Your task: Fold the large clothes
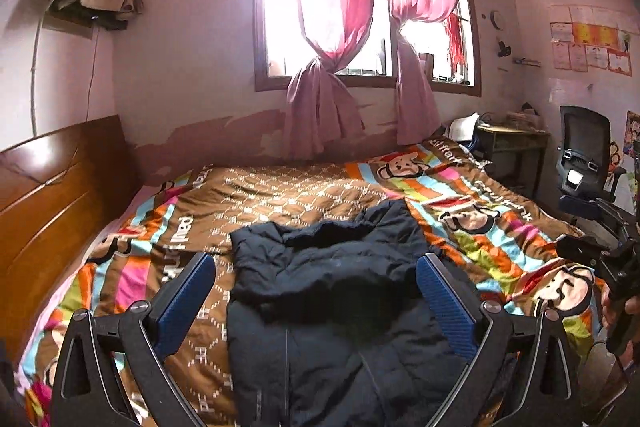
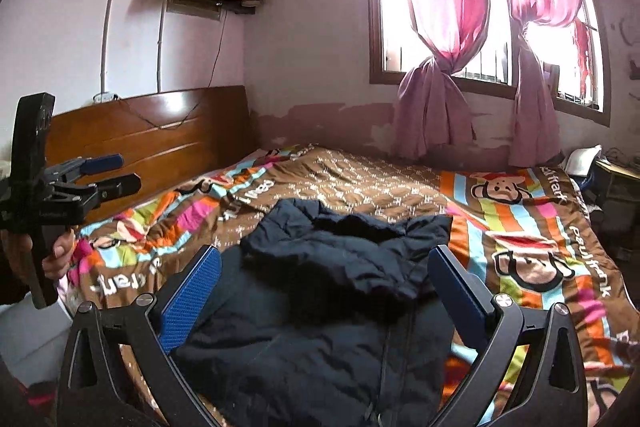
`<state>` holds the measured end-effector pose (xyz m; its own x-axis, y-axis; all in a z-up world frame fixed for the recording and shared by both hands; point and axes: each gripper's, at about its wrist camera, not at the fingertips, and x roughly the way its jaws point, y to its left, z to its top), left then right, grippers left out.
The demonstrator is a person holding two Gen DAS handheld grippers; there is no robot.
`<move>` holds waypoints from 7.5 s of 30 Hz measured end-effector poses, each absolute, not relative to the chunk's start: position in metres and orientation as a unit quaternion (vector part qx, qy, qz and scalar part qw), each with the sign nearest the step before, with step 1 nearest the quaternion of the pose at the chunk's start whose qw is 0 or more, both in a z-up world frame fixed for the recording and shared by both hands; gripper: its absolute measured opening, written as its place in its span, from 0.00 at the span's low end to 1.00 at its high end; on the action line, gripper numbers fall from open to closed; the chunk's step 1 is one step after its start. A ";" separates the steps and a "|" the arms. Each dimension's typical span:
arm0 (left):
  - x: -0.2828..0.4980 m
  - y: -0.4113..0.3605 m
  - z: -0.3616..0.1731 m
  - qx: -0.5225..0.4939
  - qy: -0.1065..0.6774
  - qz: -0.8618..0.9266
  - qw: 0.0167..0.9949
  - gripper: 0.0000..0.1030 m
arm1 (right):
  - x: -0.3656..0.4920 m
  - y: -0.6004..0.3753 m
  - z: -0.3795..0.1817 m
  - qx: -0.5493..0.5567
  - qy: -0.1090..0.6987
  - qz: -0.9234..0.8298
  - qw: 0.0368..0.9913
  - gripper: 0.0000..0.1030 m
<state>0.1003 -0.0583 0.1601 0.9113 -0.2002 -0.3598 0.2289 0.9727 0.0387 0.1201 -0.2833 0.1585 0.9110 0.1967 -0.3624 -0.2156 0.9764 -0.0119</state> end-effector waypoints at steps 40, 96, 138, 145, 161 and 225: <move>0.055 -0.046 -0.107 0.058 0.402 -0.006 0.914 0.98 | 0.103 -0.263 -0.113 -0.137 0.474 0.041 0.869 0.99; 0.095 -0.075 -0.093 0.175 0.357 0.050 0.916 0.98 | 0.257 -0.292 0.004 0.057 0.352 0.090 0.930 0.95; 0.098 -0.090 -0.061 0.253 0.251 0.057 0.932 0.13 | 0.152 -0.281 -0.065 -0.106 0.326 -0.050 0.938 0.11; 0.079 -0.075 -0.017 0.186 0.193 0.062 0.961 0.07 | 0.125 -0.275 -0.036 -0.090 0.250 -0.063 0.962 0.08; -0.021 -0.029 0.045 0.150 0.115 0.067 0.980 0.05 | 0.021 -0.256 0.030 -0.072 0.157 0.036 0.984 0.08; 0.316 -0.035 0.004 0.104 0.303 -0.074 0.944 0.75 | 0.347 -0.317 -0.037 0.044 0.299 -0.013 0.953 0.55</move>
<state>0.3162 -0.0350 0.0042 0.8056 -0.0766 -0.5875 0.2022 0.9676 0.1511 0.3468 -0.3169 -0.0375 0.8208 0.0004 -0.5712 0.0516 0.9959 0.0749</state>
